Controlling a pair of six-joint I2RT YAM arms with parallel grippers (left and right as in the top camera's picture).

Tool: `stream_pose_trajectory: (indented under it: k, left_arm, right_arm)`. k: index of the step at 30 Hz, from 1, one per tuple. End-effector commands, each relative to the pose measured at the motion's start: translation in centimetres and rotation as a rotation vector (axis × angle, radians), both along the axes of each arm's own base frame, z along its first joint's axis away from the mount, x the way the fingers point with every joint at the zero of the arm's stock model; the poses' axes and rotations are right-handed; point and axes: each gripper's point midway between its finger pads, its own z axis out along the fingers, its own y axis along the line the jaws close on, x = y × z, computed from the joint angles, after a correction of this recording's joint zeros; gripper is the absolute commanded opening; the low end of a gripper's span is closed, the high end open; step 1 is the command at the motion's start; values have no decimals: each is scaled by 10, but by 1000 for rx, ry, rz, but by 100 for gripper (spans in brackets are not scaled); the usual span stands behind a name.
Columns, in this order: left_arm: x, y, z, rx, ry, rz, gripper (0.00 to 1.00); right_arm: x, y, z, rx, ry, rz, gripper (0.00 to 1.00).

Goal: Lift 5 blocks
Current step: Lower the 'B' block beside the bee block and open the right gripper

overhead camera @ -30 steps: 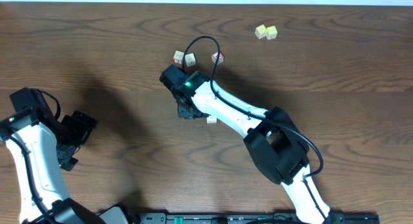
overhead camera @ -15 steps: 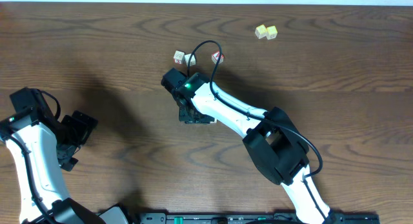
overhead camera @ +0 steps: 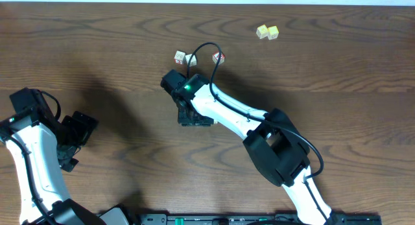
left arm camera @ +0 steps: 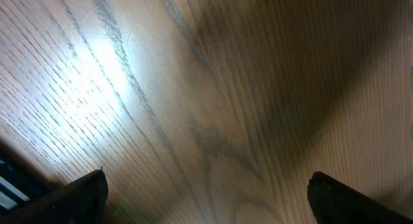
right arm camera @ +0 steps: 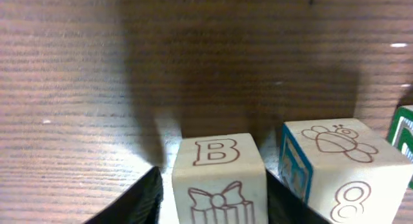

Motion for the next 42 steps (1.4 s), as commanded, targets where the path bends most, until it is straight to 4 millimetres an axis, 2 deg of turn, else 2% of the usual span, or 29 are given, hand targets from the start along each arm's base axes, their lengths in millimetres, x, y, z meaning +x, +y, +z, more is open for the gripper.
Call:
stream_pose_trajectory:
  k: [1, 6, 21, 27, 30, 36, 42]
  left_arm:
    - [0, 4, 4, 16, -3, 1, 99]
    - [0, 4, 4, 17, -3, 1, 99]
    - [0, 4, 4, 17, -3, 1, 99]
    - [0, 4, 4, 17, -3, 1, 99]
    - [0, 4, 4, 16, -3, 1, 99]
    - [-1, 3, 4, 15, 0, 0, 99]
    - [-1, 3, 4, 15, -1, 0, 99]
  right_arm:
    - [-4, -1, -4, -7, 14, -3, 48]
    - [-3, -1, -3, -5, 11, 3, 56]
    - [7, 7, 21, 16, -10, 18, 61]
    - [8, 5, 20, 4, -17, 17, 65]
    - [8, 4, 18, -11, -33, 22, 75]
    - [7, 10, 12, -7, -60, 37, 75]
    - [12, 11, 21, 0, -69, 52, 77]
